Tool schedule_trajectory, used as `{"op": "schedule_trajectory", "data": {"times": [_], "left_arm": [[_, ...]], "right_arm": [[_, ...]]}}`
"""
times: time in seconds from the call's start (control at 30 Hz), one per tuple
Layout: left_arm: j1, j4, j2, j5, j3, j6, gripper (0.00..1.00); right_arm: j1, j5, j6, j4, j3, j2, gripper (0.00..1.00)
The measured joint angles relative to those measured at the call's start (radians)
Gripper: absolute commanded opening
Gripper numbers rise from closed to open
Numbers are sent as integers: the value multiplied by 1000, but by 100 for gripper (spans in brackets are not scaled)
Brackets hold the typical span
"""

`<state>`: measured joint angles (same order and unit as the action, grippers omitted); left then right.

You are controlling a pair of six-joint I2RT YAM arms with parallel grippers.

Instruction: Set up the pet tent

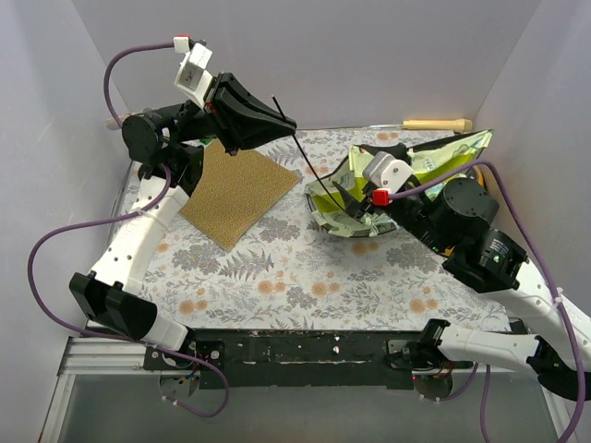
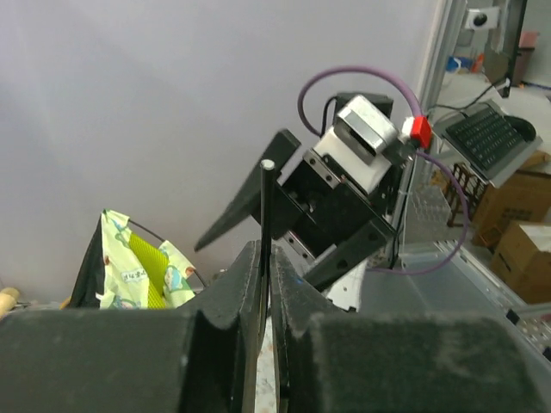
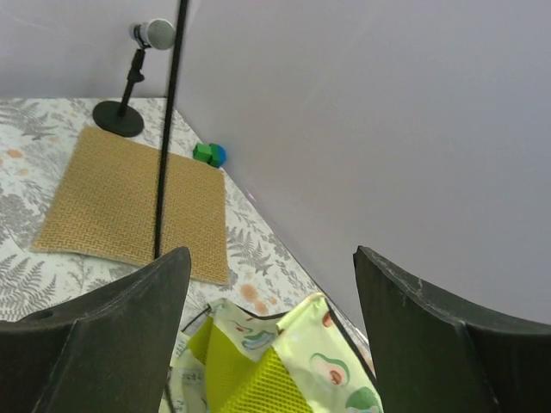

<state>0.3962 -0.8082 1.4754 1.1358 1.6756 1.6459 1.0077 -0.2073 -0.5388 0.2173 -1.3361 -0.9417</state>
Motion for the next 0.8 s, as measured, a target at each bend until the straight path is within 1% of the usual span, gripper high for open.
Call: {"op": "schedule_trajectory", "data": {"times": [0.03, 0.07, 0.13, 0.17, 0.23, 0.33, 0.37, 0.4, 0.43, 0.5, 0.57, 0.67, 0.8], "left_arm": [[0, 0, 0, 21, 0, 1, 0], [-1, 0, 0, 40, 0, 4, 0], [-2, -7, 2, 83, 2, 23, 0], [-2, -11, 3, 104, 6, 33, 0], [-2, -15, 6, 143, 17, 46, 0], [-2, -16, 8, 189, 34, 55, 0], [-2, -18, 6, 201, 35, 55, 0], [-2, -19, 4, 213, 35, 56, 0], [-2, -21, 3, 222, 34, 56, 0], [-2, -20, -2, 237, 30, 54, 0], [-2, -18, -11, 249, 17, 50, 0], [-2, -15, -23, 264, 0, 43, 0], [-2, -12, -35, 275, -17, 34, 0]], "right_arm": [[-3, -13, -7, 17, -10, 1, 81], [-10, -25, -11, 32, -19, 0, 77], [-39, -32, -4, 74, -45, -18, 78], [-72, -25, 17, 98, -67, -36, 76], [-181, 18, 74, 158, -134, -87, 71], [-452, 186, 189, 282, -309, -241, 70], [-526, 239, 221, 324, -372, -301, 70], [-578, 284, 242, 361, -425, -359, 70], [-606, 317, 254, 400, -469, -406, 72], [-634, 393, 276, 472, -556, -509, 72], [-640, 460, 296, 536, -610, -592, 72], [-645, 540, 336, 600, -641, -668, 84], [-646, 608, 376, 650, -642, -708, 87]]}}
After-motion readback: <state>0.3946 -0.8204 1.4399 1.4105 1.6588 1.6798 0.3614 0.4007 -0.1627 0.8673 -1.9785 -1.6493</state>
